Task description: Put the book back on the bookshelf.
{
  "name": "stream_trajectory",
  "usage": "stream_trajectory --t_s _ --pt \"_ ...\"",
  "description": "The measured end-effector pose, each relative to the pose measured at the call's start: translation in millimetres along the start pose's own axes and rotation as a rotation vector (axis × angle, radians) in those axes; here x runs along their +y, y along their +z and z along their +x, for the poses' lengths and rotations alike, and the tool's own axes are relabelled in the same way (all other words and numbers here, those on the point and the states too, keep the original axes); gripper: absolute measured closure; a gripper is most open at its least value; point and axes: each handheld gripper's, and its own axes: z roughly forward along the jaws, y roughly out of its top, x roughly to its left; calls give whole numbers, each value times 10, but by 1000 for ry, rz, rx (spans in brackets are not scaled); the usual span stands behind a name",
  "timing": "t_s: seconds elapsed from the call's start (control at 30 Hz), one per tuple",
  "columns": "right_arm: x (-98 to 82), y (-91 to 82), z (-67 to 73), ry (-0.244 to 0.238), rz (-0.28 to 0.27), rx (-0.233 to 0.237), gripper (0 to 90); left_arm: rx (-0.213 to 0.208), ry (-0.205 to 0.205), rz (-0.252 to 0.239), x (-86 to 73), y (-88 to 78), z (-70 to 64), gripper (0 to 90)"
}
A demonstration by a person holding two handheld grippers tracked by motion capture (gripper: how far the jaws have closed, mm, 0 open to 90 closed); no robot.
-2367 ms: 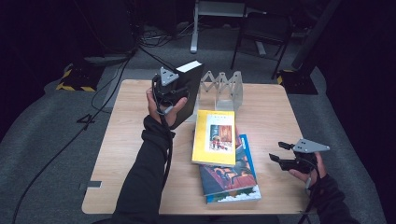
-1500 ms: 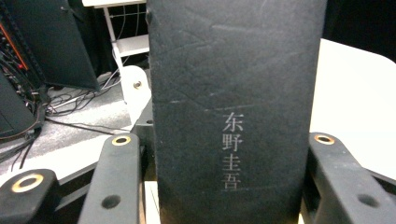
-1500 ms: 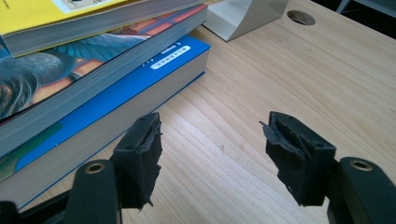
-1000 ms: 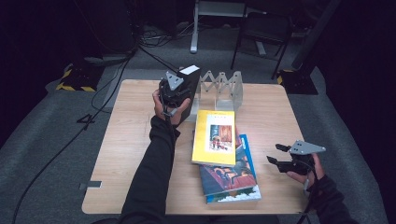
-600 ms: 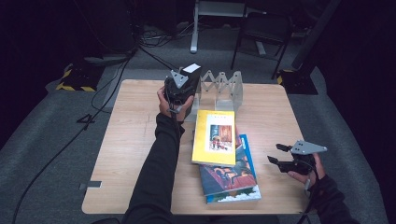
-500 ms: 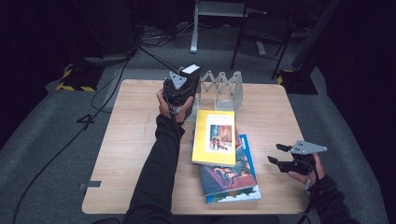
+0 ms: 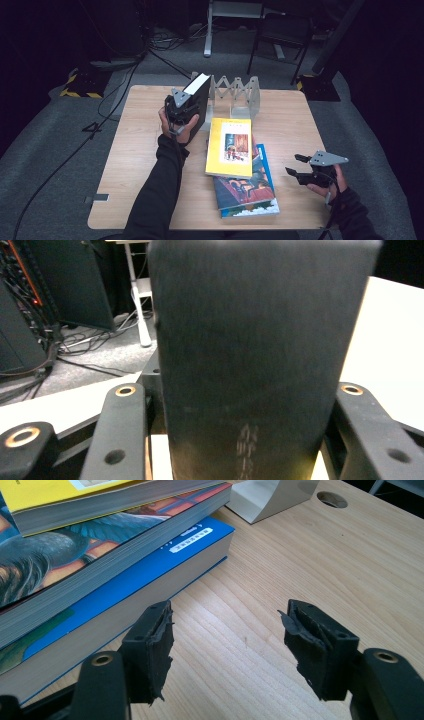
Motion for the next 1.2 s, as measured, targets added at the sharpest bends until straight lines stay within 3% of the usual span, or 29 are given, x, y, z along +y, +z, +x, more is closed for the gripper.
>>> stream_trajectory --t_s 0.23,0.3,0.43,0.67,0.83,0.93,1.0,1.2 --pt "8 36 22 -3 10 8 363 -25 13 25 -135 -135 31 494" --pt "7 45 26 -5 14 7 361 -32 19 34 -127 -146 22 491" --pt "1 49 22 -4 20 4 360 -25 69 63 -45 -134 -30 480" --pt "-3 48 23 -3 23 0 359 -26 63 82 51 -66 -23 424" --pt "-6 54 21 -3 29 3 358 -17 31 94 92 -9 10 394" --pt "-6 58 20 -2 32 1 358 -44 25 104 110 -5 30 416" --pt "-6 61 19 -3 33 2 358 -38 25 93 116 -20 25 477" --pt "-5 63 22 -5 33 4 358 -20 24 73 147 -3 -17 502"
